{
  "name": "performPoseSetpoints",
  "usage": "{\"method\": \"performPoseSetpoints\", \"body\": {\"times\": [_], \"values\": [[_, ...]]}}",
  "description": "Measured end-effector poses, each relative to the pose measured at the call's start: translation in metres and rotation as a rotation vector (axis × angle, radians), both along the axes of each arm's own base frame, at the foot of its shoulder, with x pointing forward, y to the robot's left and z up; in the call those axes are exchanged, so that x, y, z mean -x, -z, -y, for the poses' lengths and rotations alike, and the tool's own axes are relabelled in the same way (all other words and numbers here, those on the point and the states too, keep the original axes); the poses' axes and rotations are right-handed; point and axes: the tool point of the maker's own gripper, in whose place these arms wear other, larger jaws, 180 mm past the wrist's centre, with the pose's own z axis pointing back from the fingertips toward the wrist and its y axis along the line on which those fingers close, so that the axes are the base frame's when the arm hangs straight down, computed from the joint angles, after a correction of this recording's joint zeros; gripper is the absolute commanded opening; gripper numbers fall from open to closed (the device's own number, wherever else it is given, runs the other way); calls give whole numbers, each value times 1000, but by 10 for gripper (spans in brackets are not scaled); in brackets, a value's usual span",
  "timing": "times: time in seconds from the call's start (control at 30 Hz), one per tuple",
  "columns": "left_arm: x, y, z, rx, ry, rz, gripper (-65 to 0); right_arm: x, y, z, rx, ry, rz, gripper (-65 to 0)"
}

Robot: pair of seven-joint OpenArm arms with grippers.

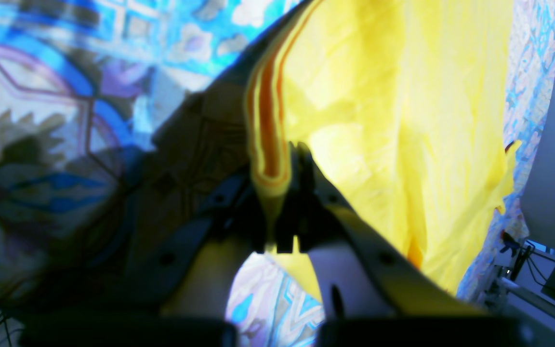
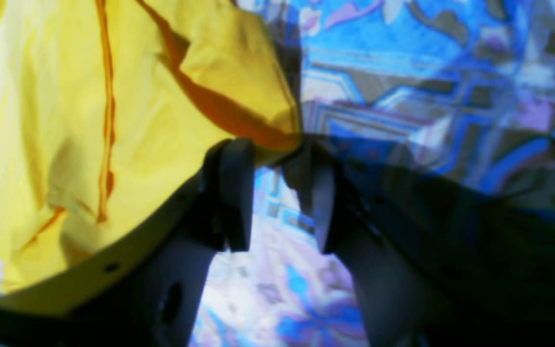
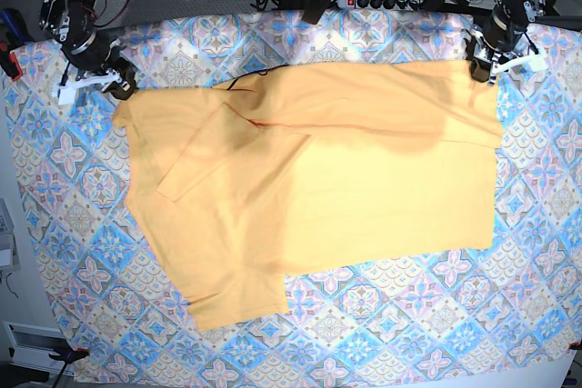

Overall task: Fold the T-shirt properly
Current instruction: 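Pull both held shoulder edges toward the robot, flattening the shirt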

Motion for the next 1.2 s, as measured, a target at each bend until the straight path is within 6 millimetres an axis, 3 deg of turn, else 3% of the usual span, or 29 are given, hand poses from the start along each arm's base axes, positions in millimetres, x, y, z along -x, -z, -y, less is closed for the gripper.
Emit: {"method": "performPoseSetpoints", "body": {"times": [0.17,0.3,0.43,0.67,0.8,1.07,1.2], "values": [[0,0,0,0,0,0,-650,1,2,-5,-12,-4,-6,-447],[0,0,0,0,0,0,-650,1,3,-12,-34,-48,-29,-403],[0,0,0,0,0,0,-650,-17,-6,-26,-56,-142,34,-344],[0,0,0,0,0,0,-650,-6,2,-24,-68,-133,7,-267],[0,0,0,0,0,0,-650,-13,0,-21,-58,-116,33,-234],[0,0,0,0,0,0,-650,-18,3,-18,-72,-89,49,-244],[0,0,0,0,0,0,-650,-22,8,-17,-86,-70,50,-353]]}}
